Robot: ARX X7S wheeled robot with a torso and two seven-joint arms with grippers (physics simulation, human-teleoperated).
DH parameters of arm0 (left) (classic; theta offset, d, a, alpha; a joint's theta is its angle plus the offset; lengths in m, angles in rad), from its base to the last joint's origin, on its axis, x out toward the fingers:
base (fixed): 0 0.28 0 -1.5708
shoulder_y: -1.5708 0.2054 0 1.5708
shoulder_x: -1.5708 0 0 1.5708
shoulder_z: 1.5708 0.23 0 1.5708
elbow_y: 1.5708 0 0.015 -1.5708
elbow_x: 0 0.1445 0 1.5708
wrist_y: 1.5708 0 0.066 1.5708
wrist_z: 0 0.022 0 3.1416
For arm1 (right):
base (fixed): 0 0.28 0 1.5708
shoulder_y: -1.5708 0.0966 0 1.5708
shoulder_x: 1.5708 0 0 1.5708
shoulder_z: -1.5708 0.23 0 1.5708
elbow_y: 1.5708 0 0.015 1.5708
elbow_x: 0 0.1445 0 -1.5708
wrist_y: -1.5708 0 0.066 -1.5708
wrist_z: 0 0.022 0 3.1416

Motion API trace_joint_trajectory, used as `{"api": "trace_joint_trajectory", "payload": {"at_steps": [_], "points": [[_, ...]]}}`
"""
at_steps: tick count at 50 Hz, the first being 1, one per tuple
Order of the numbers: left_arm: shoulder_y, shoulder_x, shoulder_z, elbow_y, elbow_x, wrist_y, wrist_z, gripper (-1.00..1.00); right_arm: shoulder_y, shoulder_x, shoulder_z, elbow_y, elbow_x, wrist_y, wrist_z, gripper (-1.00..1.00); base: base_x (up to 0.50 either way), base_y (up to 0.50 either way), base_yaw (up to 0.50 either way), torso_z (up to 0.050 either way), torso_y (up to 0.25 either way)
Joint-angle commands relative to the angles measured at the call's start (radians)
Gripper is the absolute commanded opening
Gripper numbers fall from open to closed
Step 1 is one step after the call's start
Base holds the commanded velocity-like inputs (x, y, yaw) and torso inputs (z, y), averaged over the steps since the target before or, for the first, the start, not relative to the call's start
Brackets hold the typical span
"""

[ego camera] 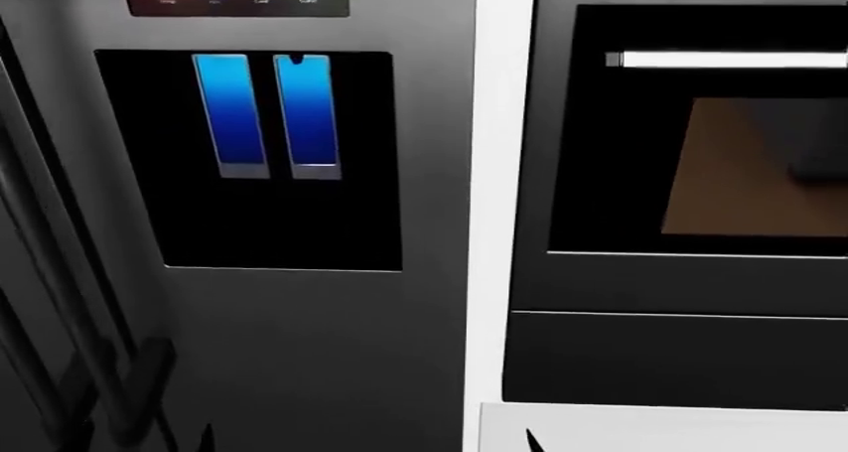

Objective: Close the microwave door

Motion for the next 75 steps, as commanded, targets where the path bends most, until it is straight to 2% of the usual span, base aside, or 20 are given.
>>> {"api": "trace_joint_trajectory", "payload": {"at_steps": [1,18,19,24,25,27,31,33,34,39,41,50,54,60,75], "points": [[-0.004,-0.006,0.006,-0.002,-0.005,0.002,-0.006,1.00,0.002,0.016,-0.033,-0.001,-0.037,-0.016,0.011,1.00,0.50,0.00,0.00,0.000,0.000],[-0.003,-0.013,0.015,-0.005,-0.009,0.011,-0.017,1.00,0.005,0.020,-0.040,0.004,-0.029,-0.017,0.019,1.00,0.50,0.00,0.00,0.000,0.000],[-0.002,-0.013,0.016,-0.004,-0.007,0.014,-0.019,1.00,0.010,0.012,-0.039,0.007,-0.056,0.025,0.038,1.00,0.50,0.00,0.00,0.000,0.000],[0.000,-0.016,0.019,0.009,-0.005,0.012,-0.026,1.00,0.007,0.017,-0.040,0.002,-0.047,0.005,0.039,1.00,0.00,0.00,0.00,0.000,0.000],[0.004,-0.019,0.025,0.017,0.022,0.031,-0.038,1.00,0.004,0.019,-0.041,-0.005,-0.048,-0.005,0.043,1.00,0.00,0.00,0.00,0.000,0.000],[0.032,-0.041,0.066,0.132,0.260,0.010,-0.155,1.00,-0.001,0.026,-0.050,-0.013,-0.072,-0.027,0.059,1.00,0.00,0.00,0.00,0.000,0.000],[0.105,-0.075,0.067,0.262,0.394,0.120,-0.243,1.00,-0.041,0.065,-0.084,-0.144,-0.241,-0.080,0.144,1.00,0.00,0.00,0.00,0.000,0.000],[0.137,-0.084,0.059,0.341,0.445,0.110,-0.260,1.00,-0.055,0.075,-0.090,-0.189,-0.283,-0.092,0.167,1.00,0.00,0.00,0.00,0.000,0.000],[0.177,-0.085,0.054,0.454,0.552,0.063,-0.271,1.00,-0.076,0.090,-0.108,-0.260,-0.403,-0.103,0.212,1.00,0.00,0.00,0.00,0.000,0.000],[0.240,-0.069,0.090,0.696,0.824,-0.040,-0.221,1.00,-0.129,0.097,-0.130,-0.459,-0.608,-0.068,0.226,1.00,0.00,0.00,0.00,0.000,0.000],[0.257,-0.070,0.097,0.737,0.860,-0.039,-0.219,1.00,-0.133,0.090,-0.144,-0.502,-0.662,-0.060,0.217,1.00,0.00,0.00,0.00,0.000,0.000],[0.301,-0.099,0.079,0.764,0.864,0.011,-0.286,1.00,-0.147,0.072,-0.182,-0.581,-0.765,-0.051,0.200,1.00,0.00,0.00,0.00,0.000,0.000],[0.310,-0.098,0.071,0.767,0.871,0.014,-0.307,1.00,-0.148,0.074,-0.180,-0.583,-0.762,-0.057,0.217,1.00,0.00,0.00,0.00,0.000,0.000],[0.359,-0.100,0.052,0.821,0.920,0.012,-0.333,1.00,-0.167,0.077,-0.106,-0.659,-0.687,-0.064,0.318,1.00,0.00,0.00,0.00,0.000,0.000],[0.363,-0.098,0.058,0.835,0.945,0.007,-0.341,1.00,-0.166,0.077,-0.121,-0.653,-0.712,-0.061,0.317,1.00,0.00,0.00,0.00,0.000,0.000]]}}
